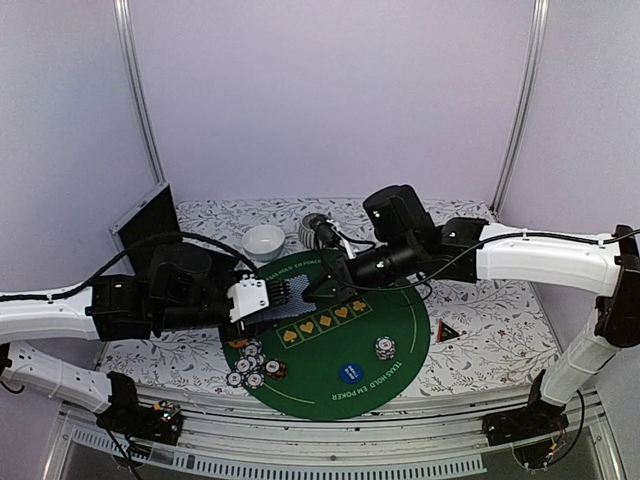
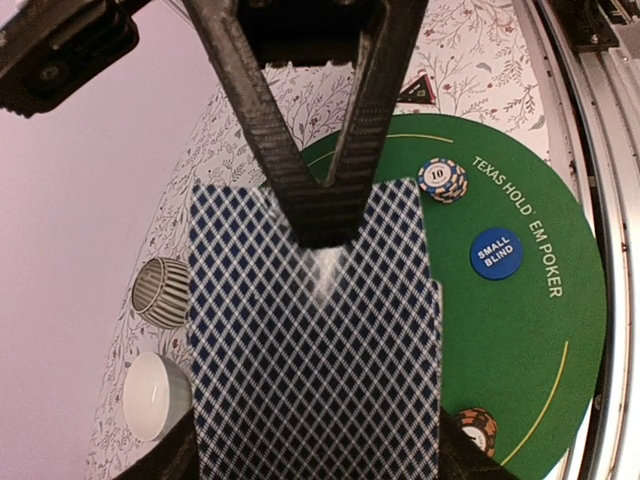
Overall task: Distribute texas hold em gaming equipment
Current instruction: Pick up the poker card from the face-down deck piles, then distribute the poker card in the small blind area.
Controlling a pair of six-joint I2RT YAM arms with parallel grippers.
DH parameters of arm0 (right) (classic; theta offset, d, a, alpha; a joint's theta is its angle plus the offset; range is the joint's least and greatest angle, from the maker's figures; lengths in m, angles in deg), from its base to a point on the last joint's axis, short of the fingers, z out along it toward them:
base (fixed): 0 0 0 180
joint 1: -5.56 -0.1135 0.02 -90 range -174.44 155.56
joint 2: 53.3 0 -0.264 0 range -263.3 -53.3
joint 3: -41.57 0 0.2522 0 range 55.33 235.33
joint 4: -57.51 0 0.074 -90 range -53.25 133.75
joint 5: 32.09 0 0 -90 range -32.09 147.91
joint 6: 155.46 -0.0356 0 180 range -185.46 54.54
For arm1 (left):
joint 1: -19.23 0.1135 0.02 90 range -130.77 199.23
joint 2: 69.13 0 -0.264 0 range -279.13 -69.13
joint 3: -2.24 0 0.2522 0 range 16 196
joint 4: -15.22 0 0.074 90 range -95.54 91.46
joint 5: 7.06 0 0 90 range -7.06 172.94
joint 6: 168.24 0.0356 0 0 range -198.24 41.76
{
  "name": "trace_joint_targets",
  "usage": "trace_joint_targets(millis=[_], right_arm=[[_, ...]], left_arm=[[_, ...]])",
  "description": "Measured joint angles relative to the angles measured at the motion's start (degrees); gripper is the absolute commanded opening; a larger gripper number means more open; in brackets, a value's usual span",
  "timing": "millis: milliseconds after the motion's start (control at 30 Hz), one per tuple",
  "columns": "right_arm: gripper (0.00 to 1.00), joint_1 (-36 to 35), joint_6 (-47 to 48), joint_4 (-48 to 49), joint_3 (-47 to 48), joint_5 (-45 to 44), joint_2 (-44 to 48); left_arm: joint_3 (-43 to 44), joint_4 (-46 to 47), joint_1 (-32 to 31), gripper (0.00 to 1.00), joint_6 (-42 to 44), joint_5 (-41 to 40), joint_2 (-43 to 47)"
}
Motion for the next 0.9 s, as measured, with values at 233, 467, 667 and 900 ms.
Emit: trace_joint_targets(millis=[233, 467, 667, 900], right_arm=[[0.02, 0.09, 0.44, -1.38, 0.0, 0.07, 3.96], [0.02, 1.81, 0.66, -1.51, -0.61, 0.04, 9.57], [0.02, 5.51, 0.35, -0.87, -4.57, -0.63, 14.62], [0.02, 19.12, -0.79, -0.42, -18.51, -3.45, 19.89]], left_arm=[[0.0, 0.92, 0.0, 0.57, 0.0, -0.02, 0.0], [0.0, 0.76, 0.0, 0.56, 0.0, 0.31, 0.0], [0.0, 0.74, 0.0, 0.56, 0.0, 0.74, 0.0], [0.0, 0.74, 0.0, 0.56, 0.0, 1.16, 0.0]])
